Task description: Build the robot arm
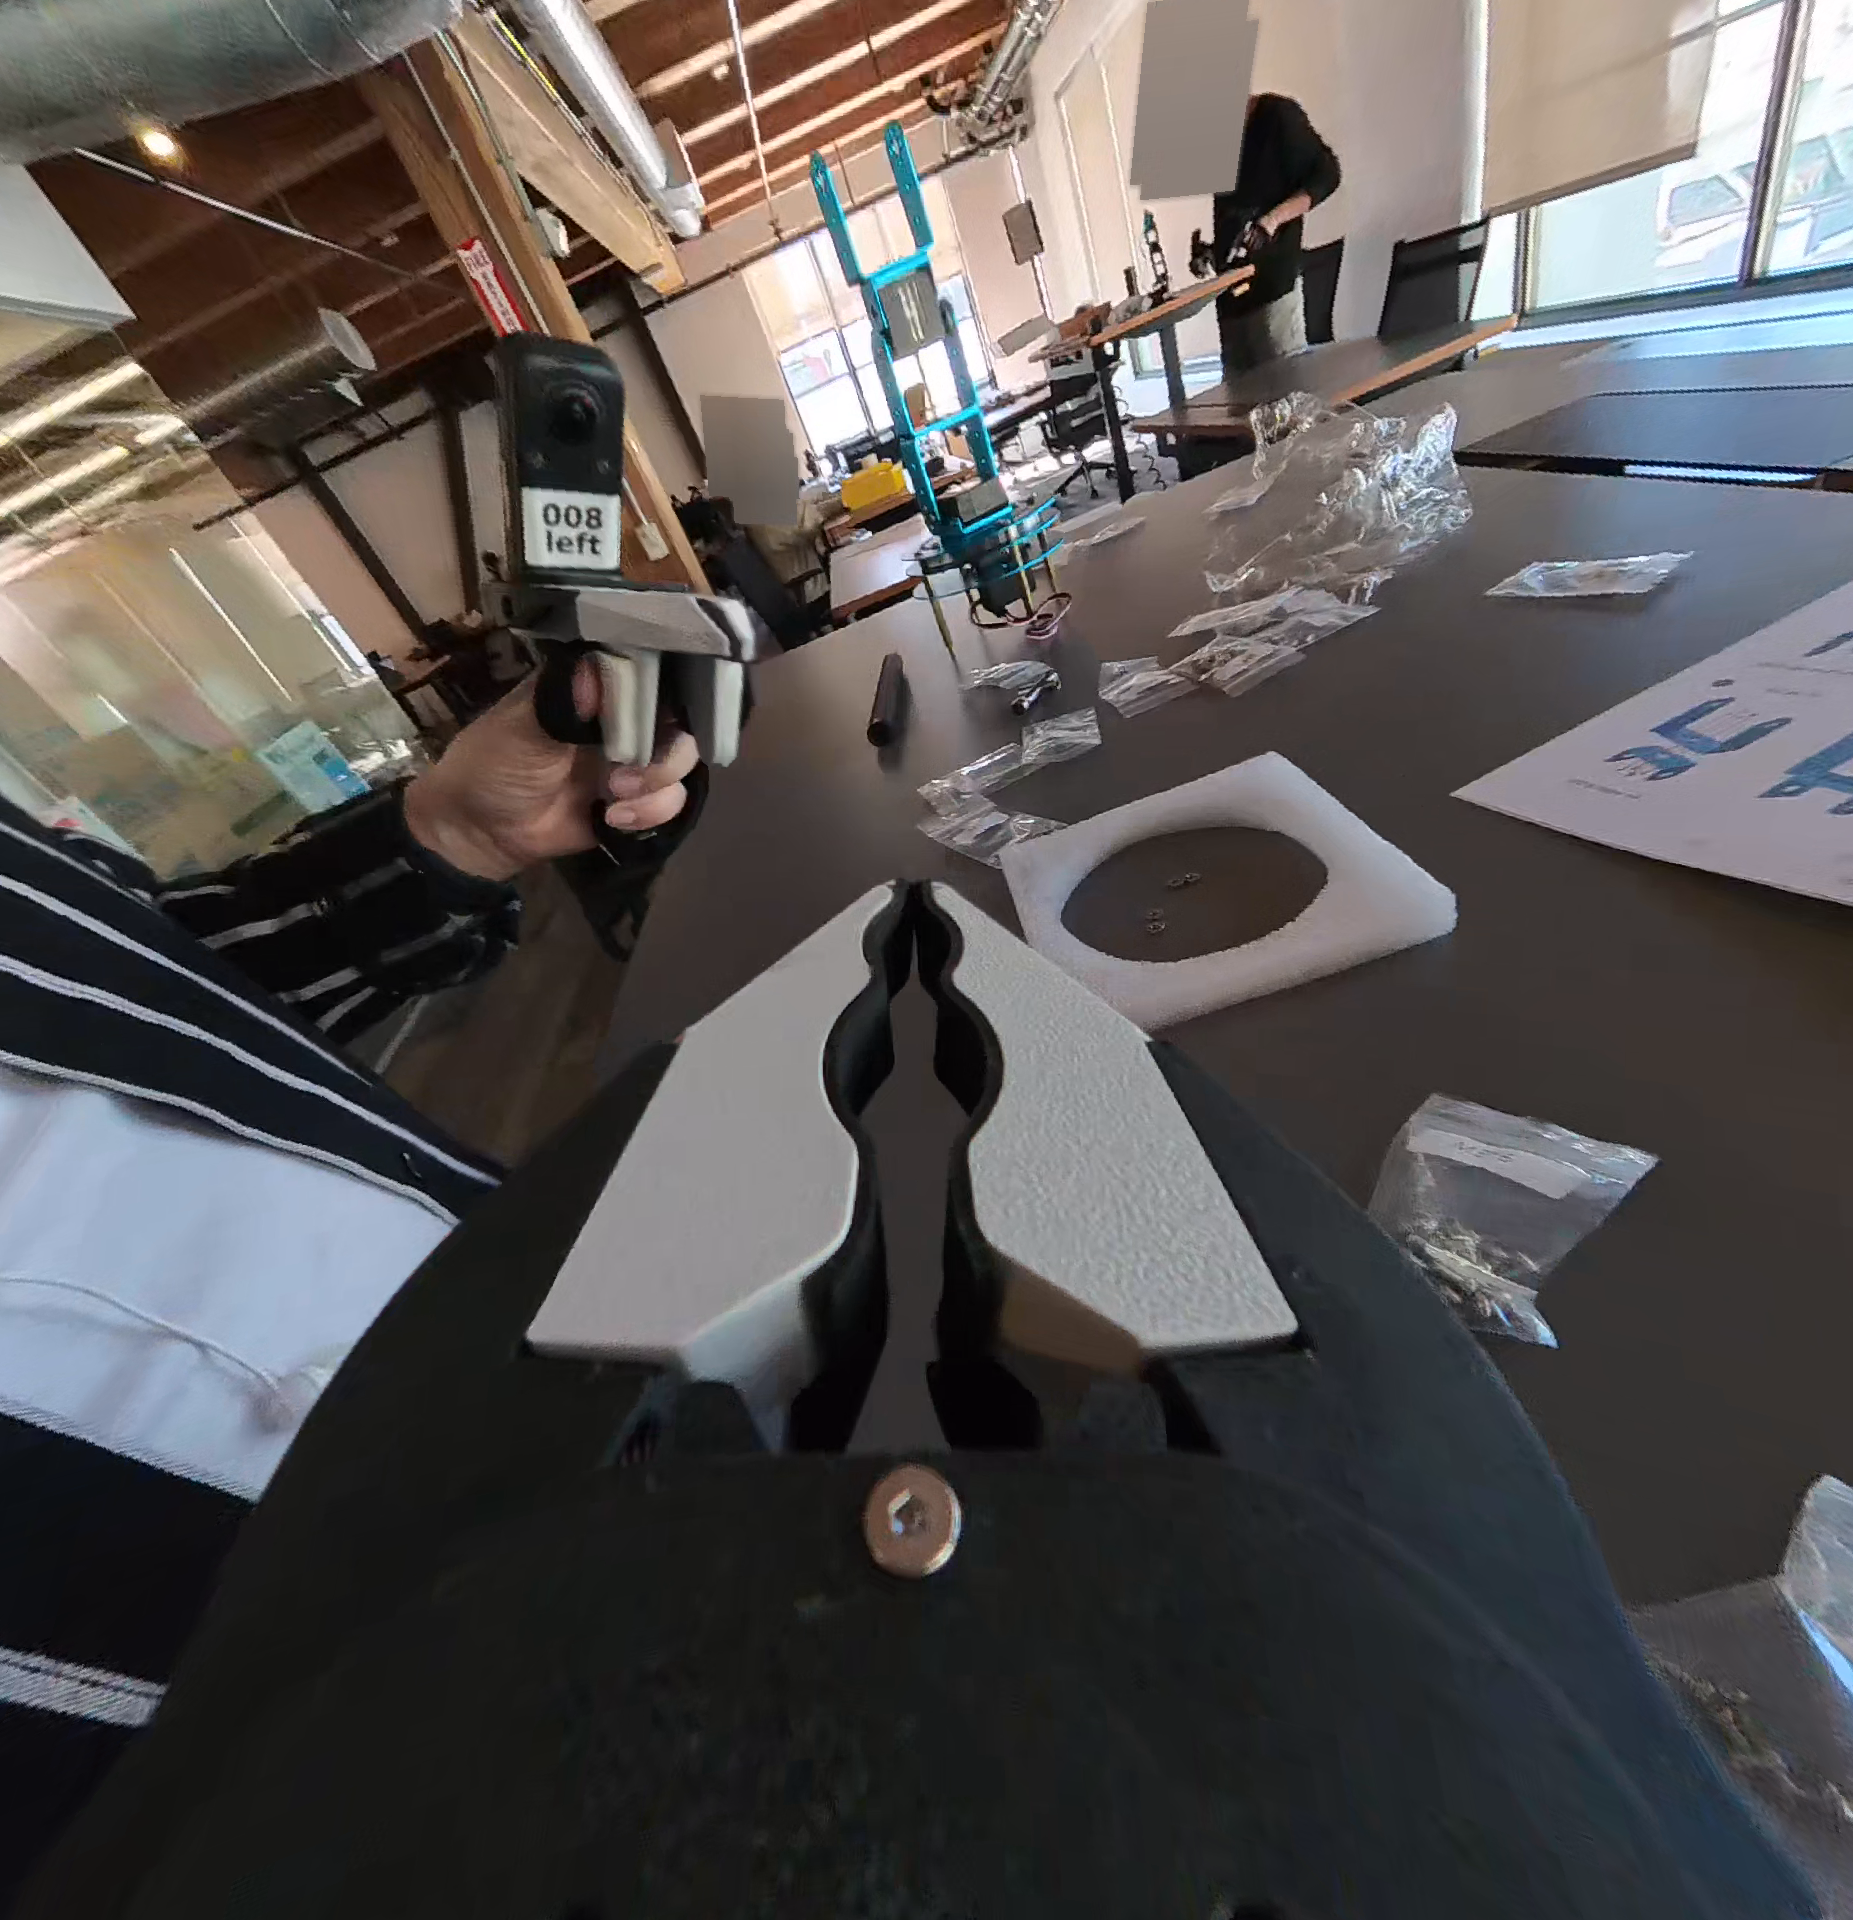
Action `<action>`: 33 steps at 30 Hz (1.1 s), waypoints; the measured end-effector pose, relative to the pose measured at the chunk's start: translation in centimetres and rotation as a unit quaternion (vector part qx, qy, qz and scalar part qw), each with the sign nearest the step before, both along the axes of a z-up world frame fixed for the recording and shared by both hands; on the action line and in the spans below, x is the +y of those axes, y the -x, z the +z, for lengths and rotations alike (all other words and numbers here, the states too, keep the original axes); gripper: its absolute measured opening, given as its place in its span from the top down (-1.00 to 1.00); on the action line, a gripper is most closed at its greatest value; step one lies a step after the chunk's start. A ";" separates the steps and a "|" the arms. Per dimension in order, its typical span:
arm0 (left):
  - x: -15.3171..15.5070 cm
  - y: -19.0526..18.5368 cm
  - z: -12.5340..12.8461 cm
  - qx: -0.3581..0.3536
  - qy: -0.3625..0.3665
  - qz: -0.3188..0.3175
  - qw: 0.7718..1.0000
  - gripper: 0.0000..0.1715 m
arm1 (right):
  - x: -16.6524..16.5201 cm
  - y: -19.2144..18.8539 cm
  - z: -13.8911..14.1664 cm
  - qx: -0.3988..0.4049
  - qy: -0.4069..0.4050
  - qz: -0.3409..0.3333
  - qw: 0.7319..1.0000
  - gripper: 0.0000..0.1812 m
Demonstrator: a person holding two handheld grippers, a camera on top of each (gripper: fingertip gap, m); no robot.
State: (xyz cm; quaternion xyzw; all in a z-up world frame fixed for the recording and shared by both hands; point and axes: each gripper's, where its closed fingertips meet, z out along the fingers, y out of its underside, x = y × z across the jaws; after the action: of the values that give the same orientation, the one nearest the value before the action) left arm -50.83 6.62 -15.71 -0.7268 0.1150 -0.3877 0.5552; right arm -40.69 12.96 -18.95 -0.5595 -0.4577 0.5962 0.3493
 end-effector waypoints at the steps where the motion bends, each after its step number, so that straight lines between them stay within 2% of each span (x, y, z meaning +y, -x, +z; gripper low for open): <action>1: -0.1 0.0 0.0 -0.004 0.002 -0.012 1.000 1.00 | 0.1 0.2 -0.1 -0.008 -0.011 -0.008 1.000 1.00; 7: 0.3 2.5 -0.3 0.018 -0.002 -0.021 1.000 1.00 | 1.7 0.4 0.9 0.003 -0.040 -0.083 0.996 1.00; 12: 0.9 3.5 0.4 0.016 -0.021 -0.075 0.997 1.00 | 2.4 0.9 0.8 0.037 -0.014 -0.112 0.993 1.00; 13: 1.2 3.9 0.4 0.023 -0.030 -0.077 0.996 0.95 | 2.9 0.8 0.7 0.032 -0.022 -0.132 0.991 0.93; 15: 2.1 4.7 0.3 0.051 -0.047 -0.062 0.996 0.52 | 3.9 0.3 0.5 0.021 -0.038 -0.184 0.982 0.71; 19: 3.7 5.6 0.4 0.084 -0.086 -0.056 0.991 0.10 | 3.5 -0.6 0.3 0.014 -0.071 -0.232 0.970 0.54; 23: 4.1 5.4 1.0 0.065 -0.096 -0.076 0.990 0.18 | 3.2 -1.2 0.4 0.013 -0.131 -0.262 0.956 0.55; 26: 3.9 5.1 0.9 0.083 -0.104 -0.077 0.988 0.12 | 3.1 -0.7 0.9 0.017 -0.198 -0.268 0.943 0.51; 29: 3.5 4.1 1.3 0.079 -0.112 -0.084 0.987 0.06 | 2.6 0.1 0.2 -0.002 -0.203 -0.254 0.946 0.47; 33: 3.0 2.0 1.9 0.091 -0.124 -0.097 0.983 -0.04 | 1.9 -0.4 0.9 0.000 -0.224 -0.249 0.942 0.57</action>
State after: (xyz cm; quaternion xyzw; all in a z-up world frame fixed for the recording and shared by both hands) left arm -52.80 9.65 -13.82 -0.6696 0.2826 -0.3549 0.5881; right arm -40.30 14.90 -18.06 -0.5633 -0.4253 0.3719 0.6029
